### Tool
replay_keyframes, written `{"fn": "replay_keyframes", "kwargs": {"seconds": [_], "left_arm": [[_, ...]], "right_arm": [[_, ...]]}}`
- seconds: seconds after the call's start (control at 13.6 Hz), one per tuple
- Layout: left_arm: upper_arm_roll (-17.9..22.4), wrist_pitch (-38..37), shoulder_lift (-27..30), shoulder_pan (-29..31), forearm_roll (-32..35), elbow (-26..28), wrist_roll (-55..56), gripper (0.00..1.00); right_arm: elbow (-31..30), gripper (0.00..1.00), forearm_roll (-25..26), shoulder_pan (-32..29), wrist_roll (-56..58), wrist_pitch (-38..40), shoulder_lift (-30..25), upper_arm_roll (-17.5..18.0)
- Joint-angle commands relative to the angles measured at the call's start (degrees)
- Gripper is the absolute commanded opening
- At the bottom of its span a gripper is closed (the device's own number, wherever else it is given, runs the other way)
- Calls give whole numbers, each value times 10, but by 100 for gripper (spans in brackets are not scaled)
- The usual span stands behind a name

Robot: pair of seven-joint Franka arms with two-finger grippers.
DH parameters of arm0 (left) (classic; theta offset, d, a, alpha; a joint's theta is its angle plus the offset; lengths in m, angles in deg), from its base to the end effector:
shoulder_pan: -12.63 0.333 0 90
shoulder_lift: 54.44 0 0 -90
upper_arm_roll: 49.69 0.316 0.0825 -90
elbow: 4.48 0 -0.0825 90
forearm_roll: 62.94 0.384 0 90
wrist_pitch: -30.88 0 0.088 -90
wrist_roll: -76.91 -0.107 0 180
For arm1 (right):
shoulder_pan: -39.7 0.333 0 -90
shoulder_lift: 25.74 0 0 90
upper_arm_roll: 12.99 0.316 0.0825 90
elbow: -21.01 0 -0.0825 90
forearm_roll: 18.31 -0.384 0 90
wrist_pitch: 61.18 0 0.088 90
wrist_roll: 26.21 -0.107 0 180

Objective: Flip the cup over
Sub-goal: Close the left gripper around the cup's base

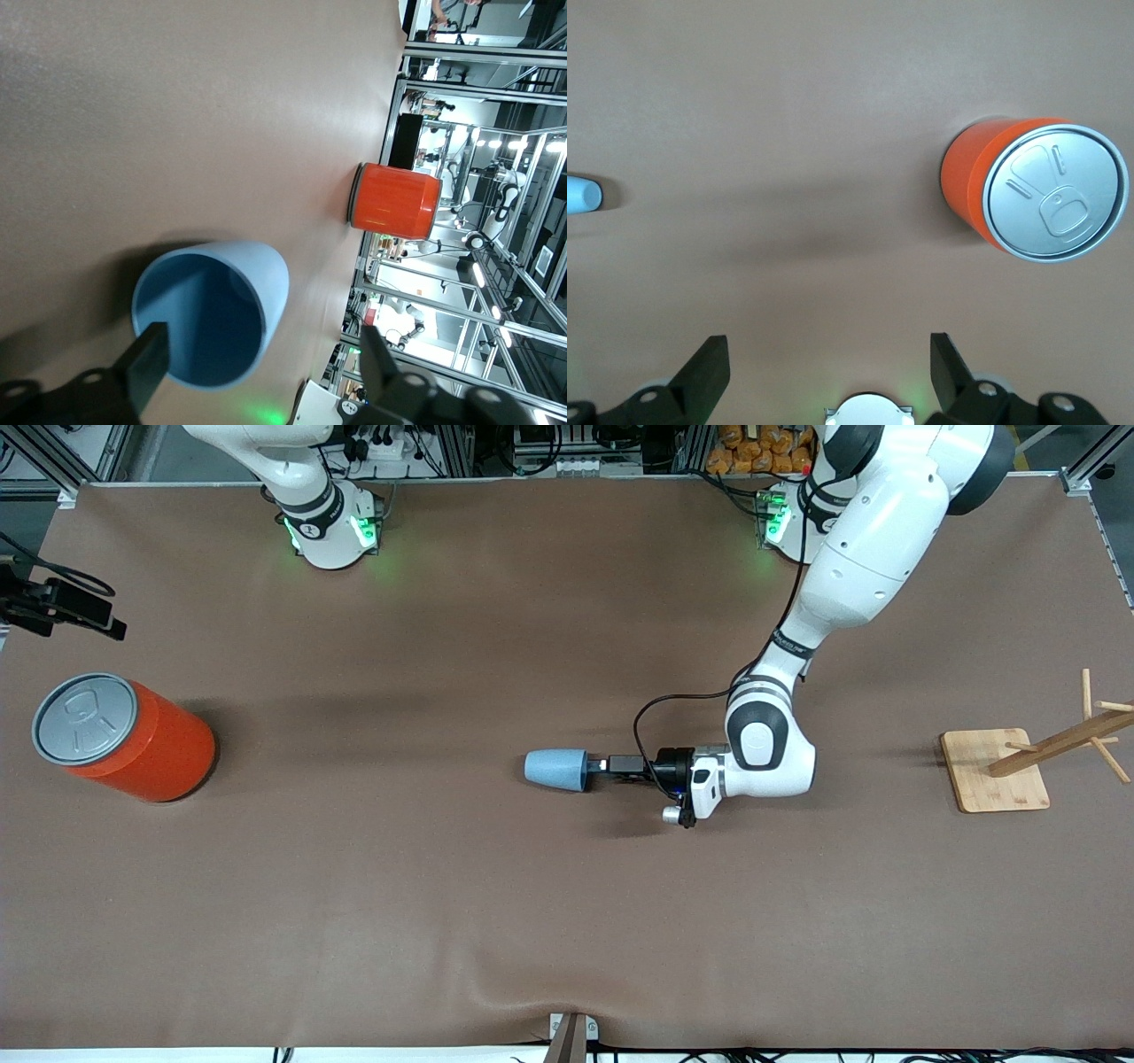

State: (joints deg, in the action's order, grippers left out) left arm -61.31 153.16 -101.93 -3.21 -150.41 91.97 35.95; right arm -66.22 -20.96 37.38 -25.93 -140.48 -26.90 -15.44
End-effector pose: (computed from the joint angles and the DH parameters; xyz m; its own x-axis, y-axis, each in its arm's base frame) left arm 0.5738 -0.3334 0.1319 0.9852 -0.0474 -0.1650 0.1402 -0.3319 0.9328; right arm 0.5269 -0.0386 0.6427 0.9907 -0.0690 -0.1175 -0.0751 -0.9960 -0.0476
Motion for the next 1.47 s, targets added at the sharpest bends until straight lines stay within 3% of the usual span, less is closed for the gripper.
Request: {"fn": "replay_keyframes", "kwargs": {"seconds": [0.0,0.29,0.37,0.44,0.52,0.59,0.81,1.18,1.4], "left_arm": [[3,7,-12,-13,-22,-13,-16,85],[3,30,-18,-35,-51,-24,-16,73],[3,30,-19,-41,-59,-25,-16,65],[3,31,-22,-44,-64,-28,-16,51],[3,36,-26,-45,-67,-31,-16,22],[3,40,-27,-52,-77,-31,-17,0],[9,69,-15,-59,-77,-31,-24,0],[19,114,62,-48,-37,-19,20,0],[40,124,114,-53,130,-25,208,0]], "right_arm": [[11,100,25,14,22,8,-4,0],[13,100,20,14,20,4,-2,3],[13,100,19,14,20,5,-3,3],[13,100,19,10,22,5,-2,2],[14,100,19,7,24,5,-2,0],[13,100,19,1,24,5,-2,0],[13,100,17,10,23,-10,3,4],[8,100,16,35,19,-17,15,4],[9,100,16,47,15,-17,15,4]]}}
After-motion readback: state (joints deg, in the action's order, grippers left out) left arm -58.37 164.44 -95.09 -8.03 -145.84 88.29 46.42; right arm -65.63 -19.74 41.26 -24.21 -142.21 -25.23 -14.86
